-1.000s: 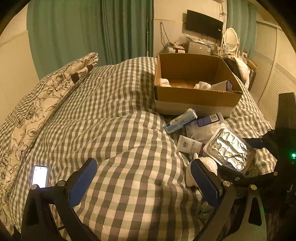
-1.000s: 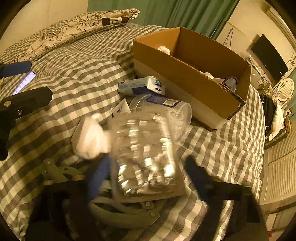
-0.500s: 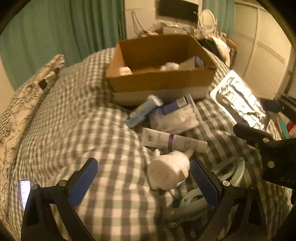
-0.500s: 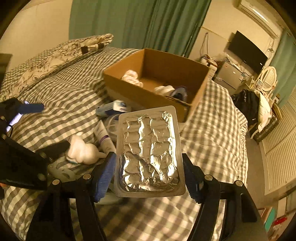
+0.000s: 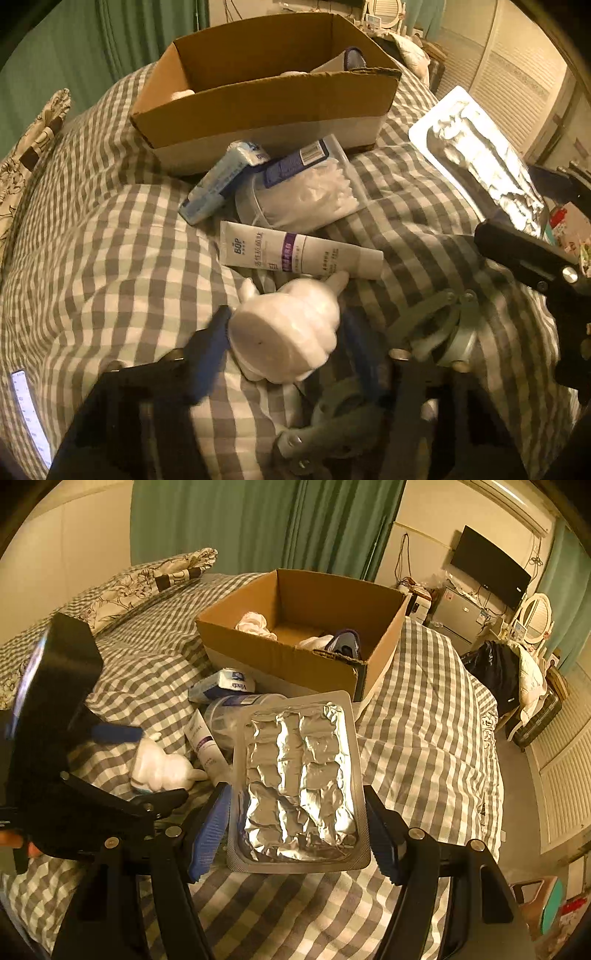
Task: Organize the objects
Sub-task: 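Grasp the foil blister tray with the right tool while the left grasps the figurine, then lower the figurine and foil tray into the box and release both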
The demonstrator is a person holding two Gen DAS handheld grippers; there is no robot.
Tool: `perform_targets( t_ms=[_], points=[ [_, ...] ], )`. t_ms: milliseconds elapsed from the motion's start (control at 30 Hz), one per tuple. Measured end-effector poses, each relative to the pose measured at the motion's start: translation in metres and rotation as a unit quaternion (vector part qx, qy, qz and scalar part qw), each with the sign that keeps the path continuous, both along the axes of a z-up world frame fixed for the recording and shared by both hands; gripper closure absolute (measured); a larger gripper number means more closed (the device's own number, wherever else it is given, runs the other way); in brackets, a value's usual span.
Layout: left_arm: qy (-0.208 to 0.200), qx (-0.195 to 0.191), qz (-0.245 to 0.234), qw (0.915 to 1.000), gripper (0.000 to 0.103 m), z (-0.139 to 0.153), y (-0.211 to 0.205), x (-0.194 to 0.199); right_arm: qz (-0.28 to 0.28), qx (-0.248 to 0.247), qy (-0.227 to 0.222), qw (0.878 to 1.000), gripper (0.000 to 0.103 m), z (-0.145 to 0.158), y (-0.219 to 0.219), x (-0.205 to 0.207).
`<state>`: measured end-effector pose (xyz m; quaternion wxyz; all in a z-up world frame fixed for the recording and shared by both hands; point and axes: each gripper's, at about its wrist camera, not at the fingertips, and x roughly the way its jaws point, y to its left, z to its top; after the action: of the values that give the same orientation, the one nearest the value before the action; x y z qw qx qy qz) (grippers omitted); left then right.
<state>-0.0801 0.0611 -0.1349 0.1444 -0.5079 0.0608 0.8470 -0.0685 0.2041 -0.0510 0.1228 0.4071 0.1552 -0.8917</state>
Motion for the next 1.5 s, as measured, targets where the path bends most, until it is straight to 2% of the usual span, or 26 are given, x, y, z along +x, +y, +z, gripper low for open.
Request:
perform_targets(
  t_ms=[167,333,600,733,833,967,1167,1500],
  points=[
    [0.020,0.011,0.010,0.9997,0.043,0.013,-0.001,0.013,0.004,-0.004,0.016,1.000,0.034,0.016,-0.005,0.012],
    [0.057,0.016,0.022,0.9980,0.043,0.039,-0.006,0.029,0.008,0.002,0.031,0.999,0.034,0.033,-0.012,0.026],
    [0.117,0.035,0.031,0.9920,0.043,0.094,-0.025,0.040,0.013,0.011,0.062,0.998,0.034,0.065,-0.019,0.049],
    [0.149,0.053,0.035,0.9869,0.043,0.128,-0.032,0.039,0.019,0.016,0.086,0.996,0.034,0.089,-0.025,0.054],
    [0.174,0.051,0.039,0.9827,0.043,0.148,-0.036,0.034,0.023,0.012,0.102,0.994,0.034,0.106,-0.027,0.053],
    [0.208,0.055,0.051,0.9752,0.043,0.177,-0.042,0.021,0.018,-0.002,0.119,0.993,0.034,0.126,-0.028,0.040],
    [0.240,0.051,0.072,0.9667,0.043,0.202,-0.049,-0.010,0.009,-0.026,0.136,0.990,0.034,0.146,-0.026,0.007],
    [0.240,0.043,0.090,0.9656,0.043,0.191,-0.046,-0.100,-0.015,-0.051,0.136,0.989,0.034,0.153,-0.026,-0.083]
  ],
)
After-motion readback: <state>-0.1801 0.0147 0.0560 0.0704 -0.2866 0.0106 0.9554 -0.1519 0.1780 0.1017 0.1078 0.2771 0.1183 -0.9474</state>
